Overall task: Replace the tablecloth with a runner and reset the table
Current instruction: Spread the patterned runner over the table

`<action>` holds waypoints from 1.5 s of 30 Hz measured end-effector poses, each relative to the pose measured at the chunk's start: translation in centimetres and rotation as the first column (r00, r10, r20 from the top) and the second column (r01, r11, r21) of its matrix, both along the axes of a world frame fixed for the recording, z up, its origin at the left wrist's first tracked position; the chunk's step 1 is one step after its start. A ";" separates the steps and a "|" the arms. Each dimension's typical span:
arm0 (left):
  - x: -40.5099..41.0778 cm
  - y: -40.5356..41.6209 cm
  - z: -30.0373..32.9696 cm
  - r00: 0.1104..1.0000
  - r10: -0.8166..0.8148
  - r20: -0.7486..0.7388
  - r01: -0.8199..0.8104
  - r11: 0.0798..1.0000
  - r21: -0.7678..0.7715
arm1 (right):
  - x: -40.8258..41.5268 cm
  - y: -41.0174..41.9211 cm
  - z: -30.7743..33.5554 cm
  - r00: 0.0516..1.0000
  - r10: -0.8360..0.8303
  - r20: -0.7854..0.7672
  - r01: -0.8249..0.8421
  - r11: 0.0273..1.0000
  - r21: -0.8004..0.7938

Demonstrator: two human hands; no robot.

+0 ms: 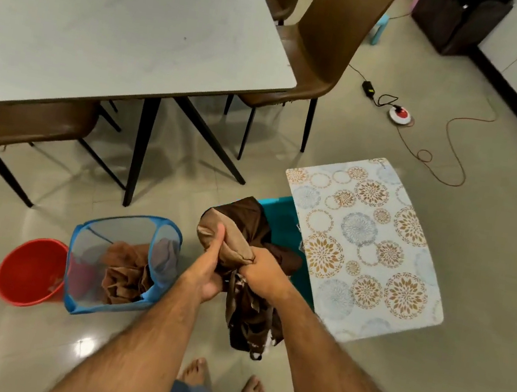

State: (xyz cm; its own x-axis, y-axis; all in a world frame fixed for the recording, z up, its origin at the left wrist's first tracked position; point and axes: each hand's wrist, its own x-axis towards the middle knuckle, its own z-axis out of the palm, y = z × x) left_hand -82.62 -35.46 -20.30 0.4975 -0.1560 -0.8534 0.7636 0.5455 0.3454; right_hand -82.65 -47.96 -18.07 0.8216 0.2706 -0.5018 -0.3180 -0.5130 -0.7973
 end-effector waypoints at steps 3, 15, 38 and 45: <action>-0.2 1.1 3.9 0.997 0.024 0.069 -0.030 0.996 0.081 | 0.0 1.2 4.5 0.992 0.123 0.032 -0.120 0.990 -0.069; 5.8 5.5 22.8 0.885 -0.010 0.466 -0.149 0.942 0.302 | 4.5 0.4 26.2 0.974 0.125 0.188 -0.155 0.976 0.156; 3.9 -11.8 38.2 0.685 -0.246 0.686 0.051 0.955 0.292 | 4.0 -16.3 33.4 0.841 -0.541 0.005 0.437 0.684 0.584; 3.7 -28.1 37.0 0.674 -0.224 0.704 0.088 0.970 0.225 | 2.4 -31.8 33.3 0.769 -0.639 0.015 0.503 0.619 0.603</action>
